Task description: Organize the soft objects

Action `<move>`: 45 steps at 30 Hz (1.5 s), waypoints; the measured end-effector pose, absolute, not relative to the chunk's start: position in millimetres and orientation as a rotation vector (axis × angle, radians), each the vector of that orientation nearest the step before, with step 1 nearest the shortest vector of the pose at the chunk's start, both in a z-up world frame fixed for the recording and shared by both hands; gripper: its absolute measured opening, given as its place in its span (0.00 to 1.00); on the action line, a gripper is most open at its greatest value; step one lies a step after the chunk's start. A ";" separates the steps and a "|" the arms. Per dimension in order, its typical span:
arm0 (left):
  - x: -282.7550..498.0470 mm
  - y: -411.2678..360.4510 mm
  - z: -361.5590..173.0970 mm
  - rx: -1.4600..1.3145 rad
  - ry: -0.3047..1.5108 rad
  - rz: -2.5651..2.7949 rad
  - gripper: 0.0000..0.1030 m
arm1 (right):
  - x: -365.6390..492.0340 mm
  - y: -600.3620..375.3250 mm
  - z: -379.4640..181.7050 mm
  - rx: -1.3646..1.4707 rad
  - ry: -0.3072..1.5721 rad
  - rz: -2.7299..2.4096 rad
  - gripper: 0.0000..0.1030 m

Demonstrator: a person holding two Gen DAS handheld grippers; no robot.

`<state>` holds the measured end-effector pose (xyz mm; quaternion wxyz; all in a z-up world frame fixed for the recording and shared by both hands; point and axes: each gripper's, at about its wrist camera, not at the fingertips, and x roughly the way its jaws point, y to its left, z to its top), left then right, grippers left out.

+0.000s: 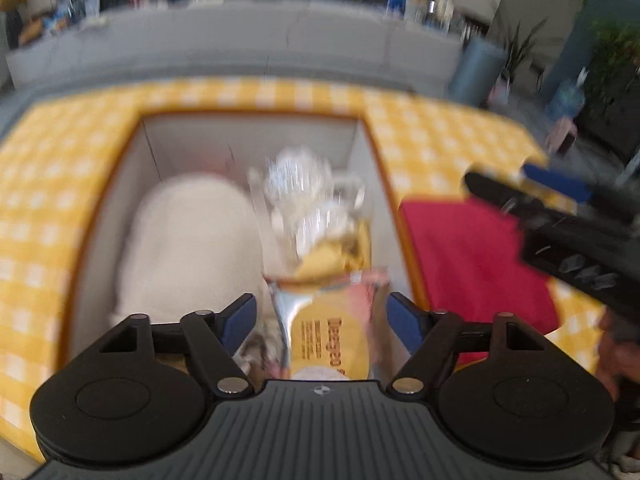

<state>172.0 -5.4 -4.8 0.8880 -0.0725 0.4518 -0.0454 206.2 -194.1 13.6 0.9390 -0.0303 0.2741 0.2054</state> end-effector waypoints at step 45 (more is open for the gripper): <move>112.8 47.0 7.3 -0.079 0.458 0.039 0.95 | 152.4 -111.4 8.6 -0.284 0.764 0.533 0.40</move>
